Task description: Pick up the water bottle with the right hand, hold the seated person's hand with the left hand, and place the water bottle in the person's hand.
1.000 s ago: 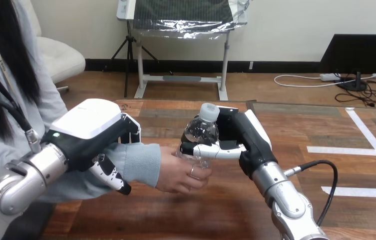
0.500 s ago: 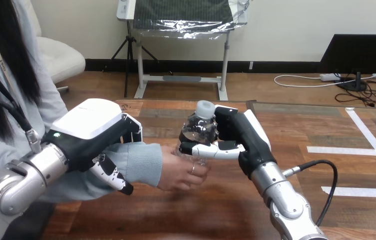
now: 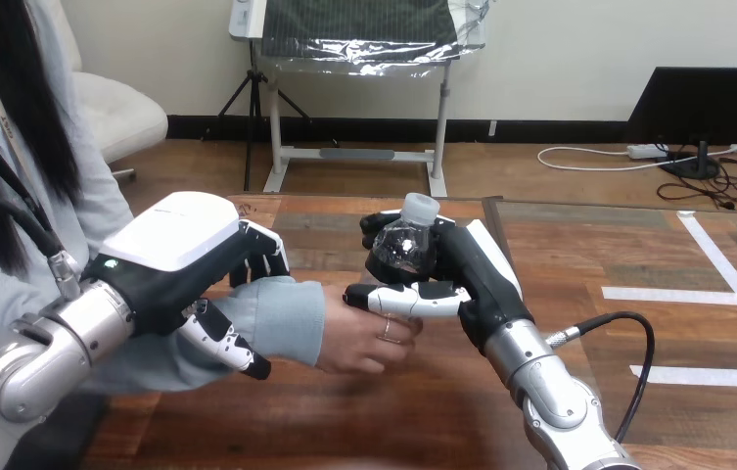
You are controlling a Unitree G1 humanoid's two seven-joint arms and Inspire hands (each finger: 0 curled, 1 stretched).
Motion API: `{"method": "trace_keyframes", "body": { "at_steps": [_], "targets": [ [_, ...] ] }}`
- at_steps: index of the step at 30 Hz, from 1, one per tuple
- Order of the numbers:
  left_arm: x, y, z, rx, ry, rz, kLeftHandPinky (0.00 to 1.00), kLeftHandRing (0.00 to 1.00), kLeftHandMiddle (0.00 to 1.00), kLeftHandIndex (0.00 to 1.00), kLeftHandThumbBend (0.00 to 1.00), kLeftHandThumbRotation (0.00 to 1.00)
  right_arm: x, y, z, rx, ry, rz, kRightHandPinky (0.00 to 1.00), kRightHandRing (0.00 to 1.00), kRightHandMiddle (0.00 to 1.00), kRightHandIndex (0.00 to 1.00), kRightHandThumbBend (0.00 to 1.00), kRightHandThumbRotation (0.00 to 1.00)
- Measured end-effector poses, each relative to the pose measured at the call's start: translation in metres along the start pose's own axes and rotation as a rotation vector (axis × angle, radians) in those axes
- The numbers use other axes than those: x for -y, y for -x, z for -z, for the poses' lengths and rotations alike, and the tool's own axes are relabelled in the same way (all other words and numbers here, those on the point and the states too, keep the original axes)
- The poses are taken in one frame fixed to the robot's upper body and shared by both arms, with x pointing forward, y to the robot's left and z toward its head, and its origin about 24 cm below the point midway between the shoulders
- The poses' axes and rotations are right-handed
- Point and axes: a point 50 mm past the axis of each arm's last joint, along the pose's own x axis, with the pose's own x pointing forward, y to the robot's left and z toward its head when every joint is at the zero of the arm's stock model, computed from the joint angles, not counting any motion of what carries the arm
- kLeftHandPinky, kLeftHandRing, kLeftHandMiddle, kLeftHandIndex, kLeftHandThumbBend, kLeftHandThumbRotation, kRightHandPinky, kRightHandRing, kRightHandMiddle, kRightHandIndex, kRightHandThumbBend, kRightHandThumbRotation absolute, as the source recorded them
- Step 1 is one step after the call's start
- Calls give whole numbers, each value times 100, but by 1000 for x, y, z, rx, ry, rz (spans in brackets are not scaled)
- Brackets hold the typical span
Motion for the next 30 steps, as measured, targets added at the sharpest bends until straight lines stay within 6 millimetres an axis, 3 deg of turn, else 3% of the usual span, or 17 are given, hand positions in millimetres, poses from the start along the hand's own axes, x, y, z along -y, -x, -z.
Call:
{"method": "trace_keyframes", "body": {
  "at_steps": [6,13,30],
  "targets": [
    [1,1,-1,-3,5,-1,56,64,69,73,100,24,1,0,0,-1,7,3,69,73,74,75,89,24],
    [3,4,-1,-6,16,-2,67,72,74,79,100,27,4,1,1,-4,17,8,70,74,75,76,88,25],
    [9,13,-1,-43,29,-7,80,83,85,88,100,31,13,2,2,-8,35,30,69,73,75,75,85,24]
  ]
}}
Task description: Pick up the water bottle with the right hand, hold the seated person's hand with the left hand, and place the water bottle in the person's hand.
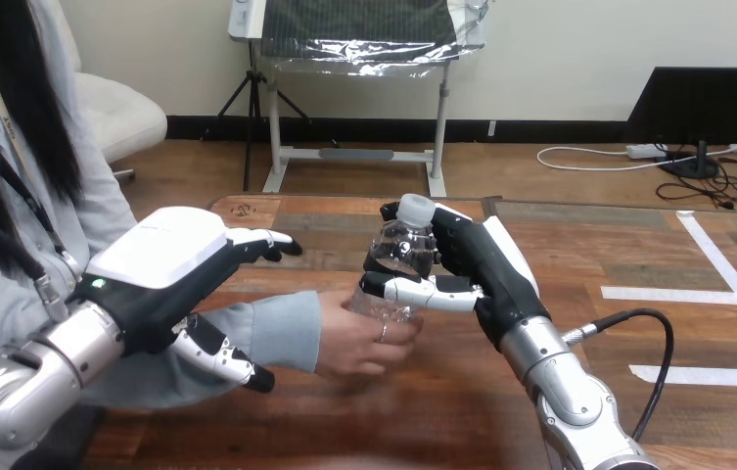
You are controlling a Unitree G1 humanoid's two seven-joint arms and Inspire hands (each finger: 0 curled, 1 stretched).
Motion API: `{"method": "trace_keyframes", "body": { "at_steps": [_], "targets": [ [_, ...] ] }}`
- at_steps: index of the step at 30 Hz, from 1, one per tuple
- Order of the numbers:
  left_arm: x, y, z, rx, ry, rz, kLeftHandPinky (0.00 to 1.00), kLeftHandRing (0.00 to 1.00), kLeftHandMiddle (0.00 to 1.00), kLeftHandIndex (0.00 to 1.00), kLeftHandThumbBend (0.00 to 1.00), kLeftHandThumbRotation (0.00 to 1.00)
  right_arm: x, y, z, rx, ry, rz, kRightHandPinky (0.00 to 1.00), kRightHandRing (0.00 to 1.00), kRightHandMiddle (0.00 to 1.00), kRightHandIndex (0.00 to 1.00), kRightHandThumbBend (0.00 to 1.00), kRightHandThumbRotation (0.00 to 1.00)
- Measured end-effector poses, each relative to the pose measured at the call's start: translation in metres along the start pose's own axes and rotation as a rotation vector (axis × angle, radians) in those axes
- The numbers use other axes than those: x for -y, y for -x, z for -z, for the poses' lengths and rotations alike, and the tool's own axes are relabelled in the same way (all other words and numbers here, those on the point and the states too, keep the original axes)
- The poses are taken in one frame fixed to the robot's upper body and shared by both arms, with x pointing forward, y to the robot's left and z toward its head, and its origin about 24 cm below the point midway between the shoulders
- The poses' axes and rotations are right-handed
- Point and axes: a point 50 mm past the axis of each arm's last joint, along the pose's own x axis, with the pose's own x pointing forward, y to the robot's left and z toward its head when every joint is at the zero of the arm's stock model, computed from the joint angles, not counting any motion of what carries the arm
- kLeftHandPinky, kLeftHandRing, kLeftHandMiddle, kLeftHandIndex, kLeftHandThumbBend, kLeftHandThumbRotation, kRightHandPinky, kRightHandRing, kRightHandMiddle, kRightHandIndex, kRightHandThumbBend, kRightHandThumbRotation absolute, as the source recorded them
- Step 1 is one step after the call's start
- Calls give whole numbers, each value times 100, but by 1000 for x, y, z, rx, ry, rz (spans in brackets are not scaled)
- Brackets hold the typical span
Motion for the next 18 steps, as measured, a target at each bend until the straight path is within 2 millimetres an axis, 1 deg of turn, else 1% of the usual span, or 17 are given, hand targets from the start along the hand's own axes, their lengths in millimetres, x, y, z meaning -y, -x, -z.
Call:
{"method": "trace_keyframes", "body": {
  "at_steps": [12,18],
  "targets": [
    [4,4,1,-28,14,8,83,88,91,92,100,31,1,0,0,1,1,5,69,73,74,74,86,25],
    [7,6,3,-44,24,16,85,91,94,95,100,33,2,-1,-1,5,4,8,69,73,74,75,85,27]
  ]
}}
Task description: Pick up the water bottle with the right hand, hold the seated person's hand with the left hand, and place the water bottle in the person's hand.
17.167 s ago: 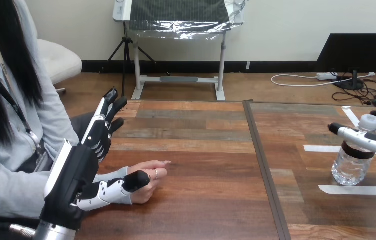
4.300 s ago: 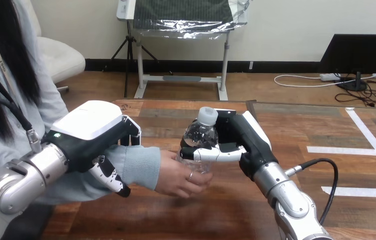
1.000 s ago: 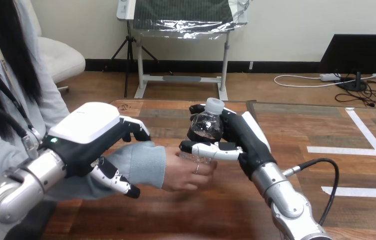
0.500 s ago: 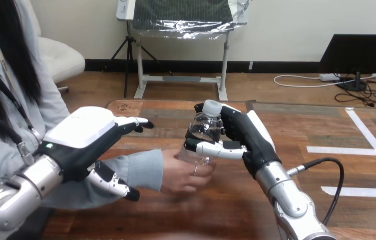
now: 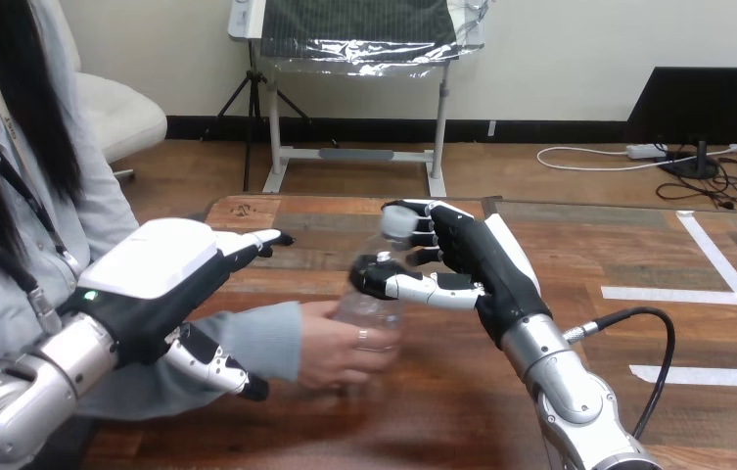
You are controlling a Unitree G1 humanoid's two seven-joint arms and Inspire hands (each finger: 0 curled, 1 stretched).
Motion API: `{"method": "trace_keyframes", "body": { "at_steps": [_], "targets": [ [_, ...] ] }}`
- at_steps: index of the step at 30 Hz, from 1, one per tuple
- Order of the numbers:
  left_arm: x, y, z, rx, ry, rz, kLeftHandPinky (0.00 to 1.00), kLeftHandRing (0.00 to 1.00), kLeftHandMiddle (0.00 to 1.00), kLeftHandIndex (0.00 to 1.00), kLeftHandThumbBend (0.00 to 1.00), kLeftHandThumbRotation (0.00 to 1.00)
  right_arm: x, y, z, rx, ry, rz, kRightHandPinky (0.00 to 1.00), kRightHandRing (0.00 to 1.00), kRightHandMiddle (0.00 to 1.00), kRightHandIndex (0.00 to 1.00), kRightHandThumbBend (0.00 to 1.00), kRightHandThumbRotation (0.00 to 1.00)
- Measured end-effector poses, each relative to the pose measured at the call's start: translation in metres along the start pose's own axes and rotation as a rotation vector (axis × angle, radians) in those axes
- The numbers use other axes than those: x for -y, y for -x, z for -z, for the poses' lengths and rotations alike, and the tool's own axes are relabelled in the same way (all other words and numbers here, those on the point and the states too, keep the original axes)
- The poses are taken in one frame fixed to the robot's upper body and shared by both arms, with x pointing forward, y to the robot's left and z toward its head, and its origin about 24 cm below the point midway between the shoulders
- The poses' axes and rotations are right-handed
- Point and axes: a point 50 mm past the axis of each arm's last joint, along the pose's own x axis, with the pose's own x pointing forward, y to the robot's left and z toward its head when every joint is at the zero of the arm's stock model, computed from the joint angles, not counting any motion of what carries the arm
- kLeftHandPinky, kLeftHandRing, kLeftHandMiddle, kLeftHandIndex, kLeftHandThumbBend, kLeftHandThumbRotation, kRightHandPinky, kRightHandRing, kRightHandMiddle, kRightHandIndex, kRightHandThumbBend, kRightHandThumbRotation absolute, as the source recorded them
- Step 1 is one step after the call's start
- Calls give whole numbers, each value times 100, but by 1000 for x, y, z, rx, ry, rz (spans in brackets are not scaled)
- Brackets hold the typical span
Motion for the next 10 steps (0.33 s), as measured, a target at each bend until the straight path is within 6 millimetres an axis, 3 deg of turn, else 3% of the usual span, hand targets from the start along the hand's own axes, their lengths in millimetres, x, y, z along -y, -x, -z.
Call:
{"method": "trace_keyframes", "body": {
  "at_steps": [10],
  "targets": [
    [6,3,2,-24,13,21,88,94,97,99,100,34,4,-2,-3,9,11,3,71,74,75,76,84,29]
  ]
}}
